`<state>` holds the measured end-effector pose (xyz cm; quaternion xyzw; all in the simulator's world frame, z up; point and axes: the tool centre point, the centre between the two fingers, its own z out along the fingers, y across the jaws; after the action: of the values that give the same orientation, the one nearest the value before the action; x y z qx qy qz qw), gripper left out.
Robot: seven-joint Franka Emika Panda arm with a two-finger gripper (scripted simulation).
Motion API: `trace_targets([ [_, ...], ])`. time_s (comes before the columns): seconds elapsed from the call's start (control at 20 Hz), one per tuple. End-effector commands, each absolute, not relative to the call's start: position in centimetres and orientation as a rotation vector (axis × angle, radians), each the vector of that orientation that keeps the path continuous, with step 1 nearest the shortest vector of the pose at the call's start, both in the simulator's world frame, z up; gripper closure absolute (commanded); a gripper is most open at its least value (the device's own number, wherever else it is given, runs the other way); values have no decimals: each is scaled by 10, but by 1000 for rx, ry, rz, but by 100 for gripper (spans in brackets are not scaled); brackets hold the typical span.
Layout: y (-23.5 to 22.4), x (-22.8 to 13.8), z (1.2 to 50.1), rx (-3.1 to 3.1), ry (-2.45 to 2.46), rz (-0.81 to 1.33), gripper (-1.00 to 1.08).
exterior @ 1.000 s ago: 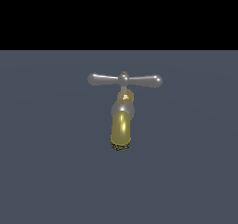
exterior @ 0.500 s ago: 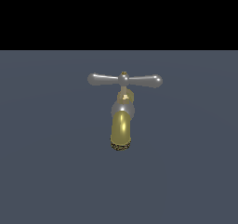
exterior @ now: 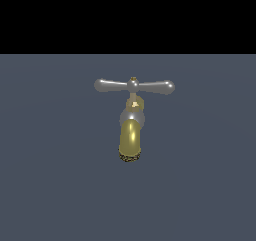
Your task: Turn on the faucet by rotating a designated handle.
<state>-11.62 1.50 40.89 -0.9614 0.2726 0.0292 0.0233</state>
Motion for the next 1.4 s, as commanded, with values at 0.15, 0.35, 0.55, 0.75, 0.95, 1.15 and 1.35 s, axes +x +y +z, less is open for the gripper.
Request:
trace_targets([
  [0.15,24,-89,388,-2899,1049,104,108],
  [0.35,31,-70,371,-2837,1197,112,108],
  [0.55,38,-52,353,-2771,1345,118,108],
  [0.75,45,-35,334,-2700,1490,120,108],
  [0.95,51,-18,314,-2623,1634,117,108],
  [1.15,57,-3,293,-2541,1775,109,108],
  [1.35,64,11,272,-2452,1911,94,108],
])
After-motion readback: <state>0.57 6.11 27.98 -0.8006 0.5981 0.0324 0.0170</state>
